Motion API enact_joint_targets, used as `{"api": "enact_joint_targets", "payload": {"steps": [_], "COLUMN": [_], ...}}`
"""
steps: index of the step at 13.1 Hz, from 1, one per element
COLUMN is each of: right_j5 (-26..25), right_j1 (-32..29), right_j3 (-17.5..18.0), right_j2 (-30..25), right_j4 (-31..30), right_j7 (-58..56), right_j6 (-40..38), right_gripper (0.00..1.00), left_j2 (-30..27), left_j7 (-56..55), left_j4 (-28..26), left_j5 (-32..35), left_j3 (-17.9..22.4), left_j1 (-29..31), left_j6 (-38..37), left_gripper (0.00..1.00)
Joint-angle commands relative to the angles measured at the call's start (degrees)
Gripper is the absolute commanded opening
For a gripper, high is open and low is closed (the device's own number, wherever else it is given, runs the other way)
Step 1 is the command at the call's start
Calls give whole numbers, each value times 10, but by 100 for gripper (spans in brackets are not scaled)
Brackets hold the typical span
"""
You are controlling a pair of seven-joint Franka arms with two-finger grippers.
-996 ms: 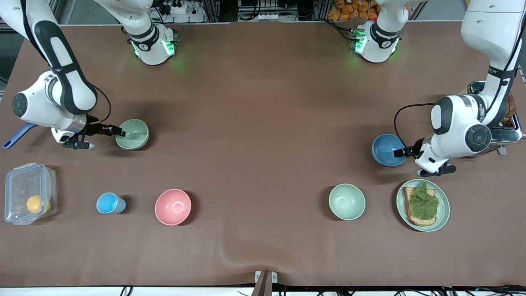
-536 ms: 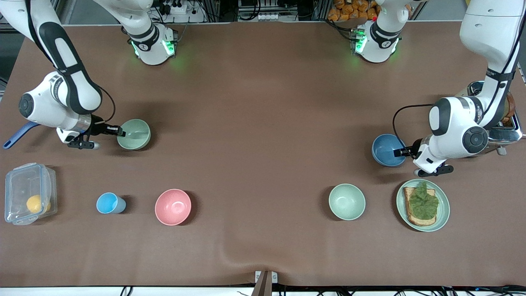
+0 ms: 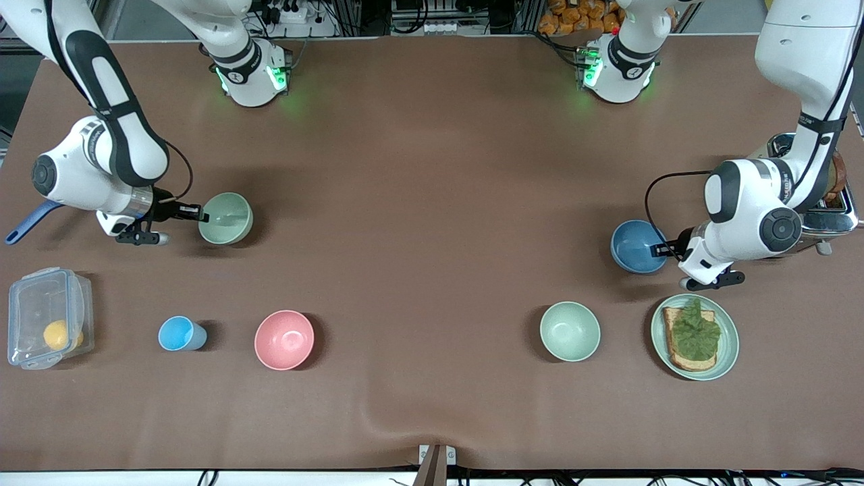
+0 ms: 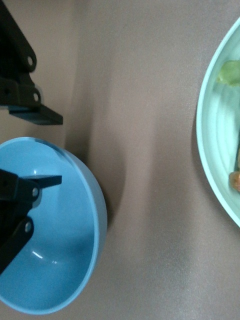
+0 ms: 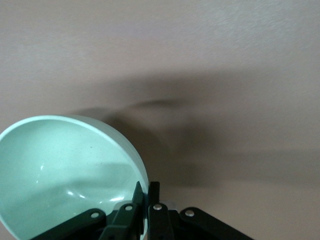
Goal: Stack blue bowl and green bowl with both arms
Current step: 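Lift the green bowl with the right gripper while the left gripper lifts the blue bowl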
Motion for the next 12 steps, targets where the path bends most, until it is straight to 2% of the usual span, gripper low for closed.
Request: {"api": "enact_joint_targets", "payload": {"steps": [1,2,3,9,12], "right_j5": [13,13,13,13,13], "right_j1": [32,51,77,257,347], "right_j3": [0,0,0,1,1], "right_j2": [-34,-45,-56,-91,-86], "right_j4": [11,11,11,16,18], "right_j7": [74,121,167,447,572], "right_j6": [-52,-61,-67,-63,-12], "right_gripper": [0,0,0,0,0], "left_j2": [3,2,2,0,-19], "left_j7": [4,4,4,6,7], "left_j4": [4,4,6,10,21], "left_j5": [13,13,13,13,11], "left_j3": [-3,-4,-3,-4,-7], "left_j1": [3,3,4,6,5], "left_j6": [4,4,4,2,-9], "left_gripper": [19,7,0,0,0]}}
